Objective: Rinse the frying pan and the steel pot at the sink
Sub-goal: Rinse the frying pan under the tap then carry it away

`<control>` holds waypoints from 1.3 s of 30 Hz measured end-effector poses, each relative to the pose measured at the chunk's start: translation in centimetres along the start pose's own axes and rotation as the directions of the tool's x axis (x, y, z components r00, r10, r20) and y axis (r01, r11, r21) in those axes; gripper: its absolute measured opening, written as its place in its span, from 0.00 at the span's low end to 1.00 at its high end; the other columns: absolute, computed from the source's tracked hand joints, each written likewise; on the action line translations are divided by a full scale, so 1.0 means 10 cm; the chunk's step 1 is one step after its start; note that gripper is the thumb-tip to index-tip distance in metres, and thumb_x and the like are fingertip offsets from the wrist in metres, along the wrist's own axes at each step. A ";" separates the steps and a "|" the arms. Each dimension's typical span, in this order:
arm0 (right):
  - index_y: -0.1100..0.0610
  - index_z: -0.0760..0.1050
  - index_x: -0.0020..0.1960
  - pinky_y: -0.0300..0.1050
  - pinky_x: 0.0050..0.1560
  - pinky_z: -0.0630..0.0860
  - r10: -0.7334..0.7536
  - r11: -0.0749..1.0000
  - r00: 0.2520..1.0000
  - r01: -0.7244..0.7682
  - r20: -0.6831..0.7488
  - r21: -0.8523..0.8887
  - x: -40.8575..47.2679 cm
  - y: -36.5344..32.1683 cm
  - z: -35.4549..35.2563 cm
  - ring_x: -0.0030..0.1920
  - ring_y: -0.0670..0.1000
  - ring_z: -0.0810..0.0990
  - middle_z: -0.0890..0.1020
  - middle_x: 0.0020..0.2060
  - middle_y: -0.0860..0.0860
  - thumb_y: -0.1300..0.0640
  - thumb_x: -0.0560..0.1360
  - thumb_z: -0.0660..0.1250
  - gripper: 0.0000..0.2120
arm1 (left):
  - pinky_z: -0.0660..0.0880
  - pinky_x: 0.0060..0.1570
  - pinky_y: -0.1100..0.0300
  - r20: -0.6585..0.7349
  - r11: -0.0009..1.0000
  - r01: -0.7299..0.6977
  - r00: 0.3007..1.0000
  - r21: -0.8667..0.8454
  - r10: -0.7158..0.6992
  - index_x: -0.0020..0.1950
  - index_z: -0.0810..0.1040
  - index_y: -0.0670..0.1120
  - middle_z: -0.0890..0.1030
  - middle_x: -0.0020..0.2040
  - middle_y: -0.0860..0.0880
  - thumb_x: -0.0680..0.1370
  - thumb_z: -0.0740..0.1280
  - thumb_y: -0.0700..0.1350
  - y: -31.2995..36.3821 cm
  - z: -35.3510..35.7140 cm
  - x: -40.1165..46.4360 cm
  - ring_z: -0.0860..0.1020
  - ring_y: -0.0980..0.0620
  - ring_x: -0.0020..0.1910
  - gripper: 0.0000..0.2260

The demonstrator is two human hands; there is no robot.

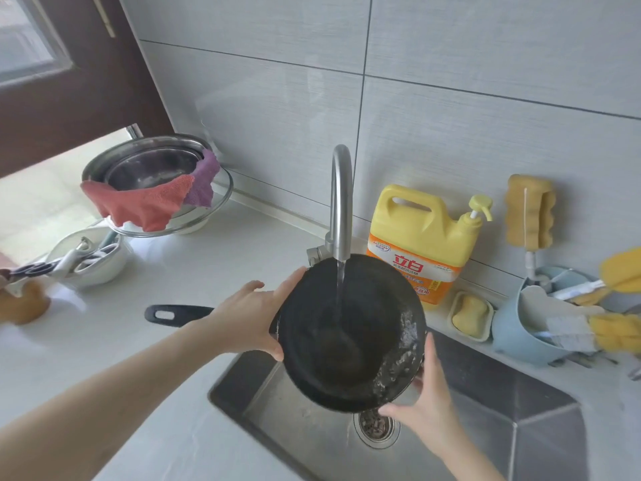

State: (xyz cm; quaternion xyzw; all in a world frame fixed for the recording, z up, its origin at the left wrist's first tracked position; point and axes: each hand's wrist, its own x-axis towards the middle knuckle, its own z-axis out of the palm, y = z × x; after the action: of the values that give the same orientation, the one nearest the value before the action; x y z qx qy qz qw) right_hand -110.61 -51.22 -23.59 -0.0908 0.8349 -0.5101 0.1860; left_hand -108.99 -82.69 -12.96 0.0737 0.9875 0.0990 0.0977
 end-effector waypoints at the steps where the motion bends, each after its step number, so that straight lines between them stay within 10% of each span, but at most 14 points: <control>1: 0.35 0.38 0.76 0.46 0.72 0.62 -0.039 0.998 0.999 0.039 -0.014 -0.046 0.03 -0.06 -0.11 0.70 0.37 0.62 0.56 0.72 0.34 0.53 0.54 0.86 0.70 | 0.61 0.67 0.59 -0.034 0.999 0.018 0.999 -0.031 -0.019 0.76 0.31 0.58 0.75 0.43 0.60 0.66 0.76 0.61 0.01 0.05 0.00 0.77 0.50 0.53 0.58; 4: 0.34 0.35 0.75 0.41 0.71 0.57 -0.118 0.970 0.991 0.129 0.063 -0.207 0.11 -0.31 -0.51 0.70 0.29 0.54 0.54 0.71 0.31 0.52 0.56 0.84 0.69 | 0.61 0.53 0.67 -0.033 0.976 0.098 0.994 -0.197 -0.107 0.73 0.26 0.61 0.79 0.45 0.54 0.66 0.77 0.60 0.04 0.29 -0.01 0.75 0.48 0.53 0.61; 10: 0.28 0.41 0.73 0.45 0.65 0.71 -0.037 0.893 0.965 0.149 0.260 -0.426 0.15 -0.78 -1.11 0.64 0.40 0.72 0.68 0.66 0.37 0.43 0.50 0.82 0.65 | 0.69 0.63 0.69 0.240 0.653 0.172 0.971 -0.738 0.016 0.78 0.40 0.59 0.69 0.67 0.65 0.67 0.81 0.43 0.12 0.56 0.01 0.72 0.70 0.63 0.57; 15: 0.32 0.60 0.70 0.49 0.64 0.74 0.005 0.977 0.920 0.080 0.393 -0.199 0.01 -0.70 -1.10 0.59 0.41 0.79 0.80 0.58 0.37 0.55 0.57 0.82 0.50 | 0.76 0.54 0.45 0.453 0.695 0.211 0.873 -0.687 0.182 0.76 0.52 0.61 0.81 0.60 0.47 0.71 0.77 0.38 0.03 0.34 0.07 0.80 0.43 0.50 0.45; 18: 0.37 0.62 0.70 0.52 0.61 0.77 0.063 0.994 0.924 -0.025 0.377 -0.104 -0.07 -0.37 -0.87 0.53 0.49 0.83 0.83 0.54 0.47 0.59 0.56 0.82 0.50 | 0.75 0.39 0.52 0.535 0.741 0.265 0.832 -0.617 0.147 0.73 0.56 0.67 0.80 0.58 0.40 0.67 0.80 0.45 -0.08 0.21 0.10 0.76 0.45 0.43 0.45; 24: 0.37 0.49 0.76 0.36 0.47 0.79 0.100 0.995 0.952 -0.105 0.288 -0.001 -0.13 0.13 -0.26 0.49 0.45 0.84 0.78 0.59 0.46 0.63 0.56 0.83 0.62 | 0.75 0.58 0.49 0.409 0.929 0.152 0.913 -0.337 -0.001 0.72 0.52 0.66 0.81 0.54 0.60 0.58 0.81 0.55 -0.10 0.06 0.11 0.79 0.51 0.55 0.51; 31: 0.33 0.41 0.76 0.46 0.68 0.71 0.002 0.999 0.994 0.002 0.110 -0.034 0.02 0.12 -0.33 0.66 0.43 0.72 0.65 0.70 0.41 0.49 0.51 0.85 0.69 | 0.69 0.44 0.60 0.136 0.976 0.119 0.986 -0.183 -0.095 0.76 0.35 0.64 0.77 0.36 0.58 0.62 0.79 0.59 0.04 0.28 0.08 0.74 0.51 0.45 0.59; 39: 0.30 0.36 0.72 0.30 0.66 0.57 -0.200 0.951 0.979 0.184 -0.040 -0.248 0.03 0.05 -0.74 0.72 0.33 0.57 0.52 0.72 0.31 0.55 0.57 0.84 0.67 | 0.64 0.51 0.62 -0.079 0.979 0.116 0.988 -0.166 -0.130 0.75 0.28 0.58 0.80 0.51 0.46 0.64 0.77 0.62 0.30 0.63 0.18 0.72 0.47 0.56 0.62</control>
State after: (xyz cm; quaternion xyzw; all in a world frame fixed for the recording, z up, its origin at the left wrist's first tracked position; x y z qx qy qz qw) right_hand -113.85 -45.09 -21.07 -0.1772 0.8838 -0.4222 0.0960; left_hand -109.01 -78.36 -18.71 -0.0002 0.9824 0.1753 0.0648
